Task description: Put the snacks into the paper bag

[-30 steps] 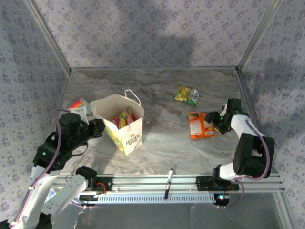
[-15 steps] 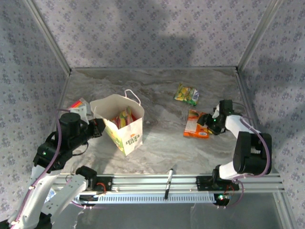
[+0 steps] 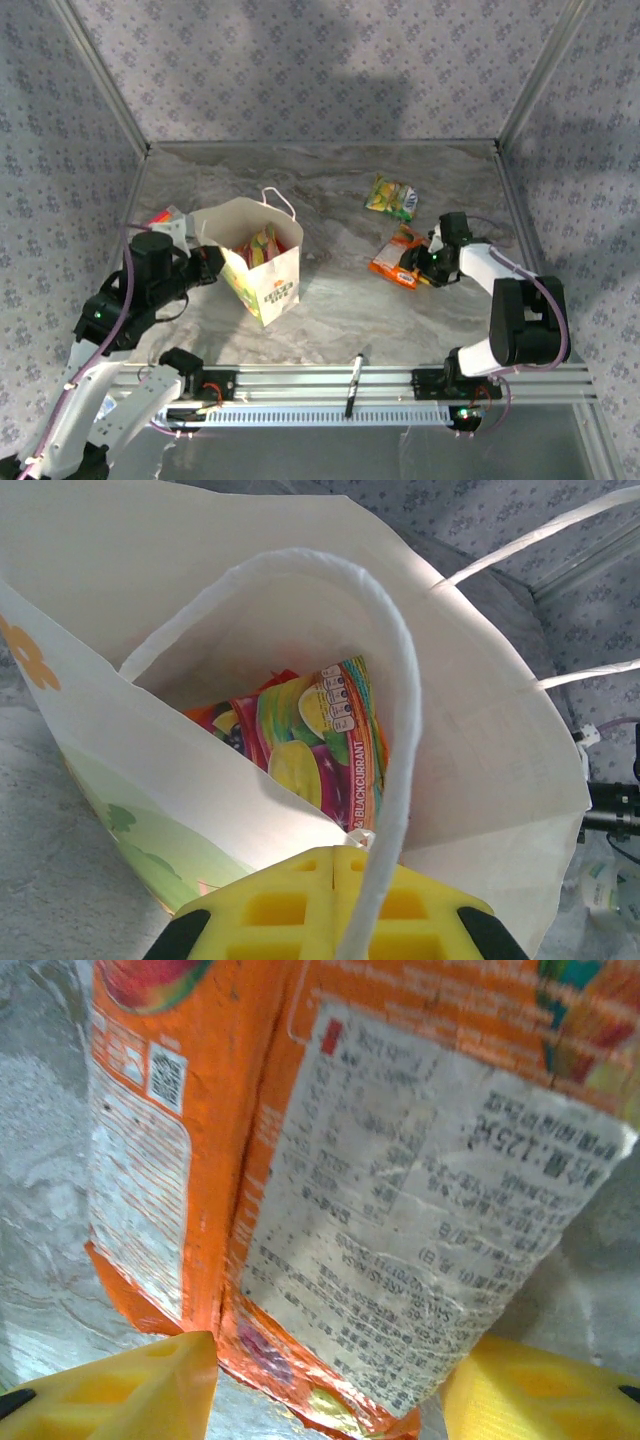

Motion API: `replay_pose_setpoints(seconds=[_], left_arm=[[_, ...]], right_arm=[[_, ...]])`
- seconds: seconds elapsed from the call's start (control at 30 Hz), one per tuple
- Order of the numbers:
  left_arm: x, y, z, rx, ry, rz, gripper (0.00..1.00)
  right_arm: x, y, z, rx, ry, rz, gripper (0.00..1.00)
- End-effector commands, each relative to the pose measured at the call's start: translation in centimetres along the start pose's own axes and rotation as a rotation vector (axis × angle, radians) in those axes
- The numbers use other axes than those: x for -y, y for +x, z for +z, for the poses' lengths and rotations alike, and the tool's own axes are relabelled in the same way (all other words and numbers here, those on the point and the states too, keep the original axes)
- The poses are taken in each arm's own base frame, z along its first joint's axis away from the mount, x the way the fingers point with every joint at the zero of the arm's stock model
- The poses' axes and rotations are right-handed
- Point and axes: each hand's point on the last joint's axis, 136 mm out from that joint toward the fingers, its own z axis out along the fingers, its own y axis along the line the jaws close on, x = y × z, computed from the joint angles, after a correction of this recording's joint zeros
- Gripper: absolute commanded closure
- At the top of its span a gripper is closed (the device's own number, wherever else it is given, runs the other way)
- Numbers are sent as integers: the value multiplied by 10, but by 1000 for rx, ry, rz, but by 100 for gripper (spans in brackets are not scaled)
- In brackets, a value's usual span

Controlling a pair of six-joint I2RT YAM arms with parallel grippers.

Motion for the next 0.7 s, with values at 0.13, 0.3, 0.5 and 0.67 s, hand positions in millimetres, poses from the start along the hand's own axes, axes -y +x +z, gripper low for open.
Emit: replay_pose_setpoints(seconds=[0.13, 0.3, 0.5, 0.67], left_arm=[[10, -8, -4, 23, 39, 8, 96], [9, -7, -7, 26, 38, 9, 96], [8, -7, -8, 27, 37, 8, 96], [7, -7, -10, 37, 36, 9, 96]], right_arm=[[12, 5, 2, 11, 64, 23, 67], [10, 4, 1, 14, 59, 26, 82], [9, -3, -11, 58, 77, 19, 97], [-3, -15, -32, 104, 83, -19, 100]])
